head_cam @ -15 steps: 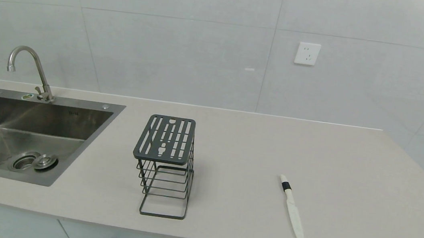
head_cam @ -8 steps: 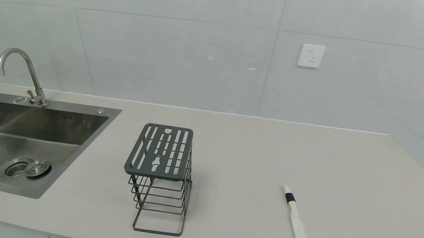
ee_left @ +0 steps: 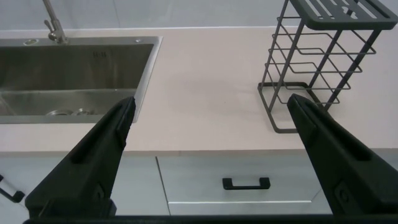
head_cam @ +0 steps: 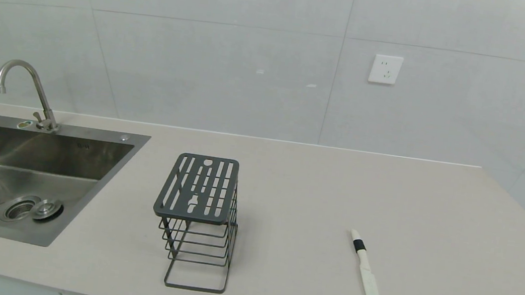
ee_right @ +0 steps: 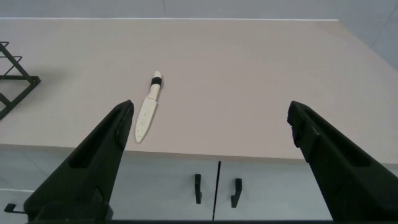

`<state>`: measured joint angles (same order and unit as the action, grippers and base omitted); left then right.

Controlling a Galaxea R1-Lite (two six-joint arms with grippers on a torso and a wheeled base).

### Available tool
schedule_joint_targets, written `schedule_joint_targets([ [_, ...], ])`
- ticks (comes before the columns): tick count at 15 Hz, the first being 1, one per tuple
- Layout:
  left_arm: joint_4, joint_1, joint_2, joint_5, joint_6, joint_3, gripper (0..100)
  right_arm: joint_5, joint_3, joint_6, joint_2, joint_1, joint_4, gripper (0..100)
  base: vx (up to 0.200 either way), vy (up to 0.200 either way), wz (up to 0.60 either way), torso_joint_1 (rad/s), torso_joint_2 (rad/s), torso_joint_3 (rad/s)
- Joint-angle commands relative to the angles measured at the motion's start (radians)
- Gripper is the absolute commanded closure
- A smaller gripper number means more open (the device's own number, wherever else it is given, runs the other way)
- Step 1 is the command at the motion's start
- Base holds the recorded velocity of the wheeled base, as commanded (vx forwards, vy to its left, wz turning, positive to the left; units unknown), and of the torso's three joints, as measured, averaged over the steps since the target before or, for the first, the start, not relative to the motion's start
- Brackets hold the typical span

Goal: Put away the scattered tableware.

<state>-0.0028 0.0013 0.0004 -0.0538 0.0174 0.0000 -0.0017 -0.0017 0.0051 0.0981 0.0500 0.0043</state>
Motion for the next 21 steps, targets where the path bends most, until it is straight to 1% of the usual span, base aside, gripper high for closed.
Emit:
schedule_joint_targets([
  [1, 0.000, 0.000, 0.000, 0.000, 0.002, 0.000, 0, 0.000, 0.000, 0.001, 0.000, 0.001, 0.000, 0, 0.000, 0.000, 0.00, 0.000, 0.00, 0.000],
  [5, 0.000, 0.000, 0.001, 0.000, 0.002, 0.000, 0, 0.000, 0.000, -0.005, 0.000, 0.001, 0.000, 0, 0.000, 0.000, 0.00, 0.000, 0.00, 0.000],
  [7, 0.000, 0.000, 0.001, 0.000, 0.004, 0.000, 0, 0.000, -0.055, 0.003, 0.003, -0.007, -0.132, 0, 0.000, 0.000, 0.00, 0.000, 0.00, 0.000],
  [8, 0.000, 0.000, 0.000, 0.000, 0.007, 0.000, 0, 0.037, -0.129, -0.013, 0.052, -0.006, -0.182, 0, 0.000, 0.000, 0.00, 0.000, 0.00, 0.000],
  [9, 0.000, 0.000, 0.000, 0.000, 0.007, 0.000, 0, 0.108, -0.152, -0.024, 0.095, -0.006, -0.181, 0, 0.000, 0.000, 0.00, 0.000, 0.00, 0.000],
  [12, 0.000, 0.000, 0.000, 0.000, 0.007, 0.000, 0, 0.256, -0.187, -0.025, 0.288, 0.001, -0.152, 0, 0.000, 0.000, 0.00, 0.000, 0.00, 0.000],
  [13, 0.000, 0.000, 0.000, 0.000, 0.007, 0.000, 0, 0.264, -0.190, -0.025, 0.301, 0.001, -0.152, 0, 0.000, 0.000, 0.00, 0.000, 0.00, 0.000],
  [14, 0.000, 0.000, 0.000, 0.000, 0.007, 0.000, 0, 0.333, -0.208, -0.025, 0.456, 0.011, -0.144, 0, 0.000, 0.000, 0.00, 0.000, 0.00, 0.000],
  [15, 0.000, 0.000, 0.001, 0.000, 0.007, 0.000, 0, 0.339, -0.210, -0.025, 0.520, 0.028, -0.138, 0, 0.000, 0.000, 0.00, 0.000, 0.00, 0.000],
  [17, 0.001, 0.000, 0.000, 0.000, 0.006, 0.000, 0, 0.327, -0.218, -0.028, 0.649, 0.113, -0.122, 0, 0.000, 0.000, 0.00, 0.000, 0.00, 0.000],
  [18, 0.000, 0.000, 0.001, 0.000, 0.006, 0.000, 0, 0.304, -0.221, -0.028, 0.693, 0.154, -0.122, 0, 0.000, 0.000, 0.00, 0.000, 0.00, 0.000],
  [19, 0.000, 0.000, 0.001, 0.000, 0.006, 0.000, 0, 0.304, -0.221, -0.028, 0.693, 0.154, -0.122, 0, 0.000, 0.000, 0.00, 0.000, 0.00, 0.000],
  [21, 0.000, 0.000, 0.000, 0.000, 0.007, 0.000, 0, 0.216, -0.239, -0.028, 0.784, 0.264, -0.122, 0, 0.000, 0.000, 0.00, 0.000, 0.00, 0.000],
])
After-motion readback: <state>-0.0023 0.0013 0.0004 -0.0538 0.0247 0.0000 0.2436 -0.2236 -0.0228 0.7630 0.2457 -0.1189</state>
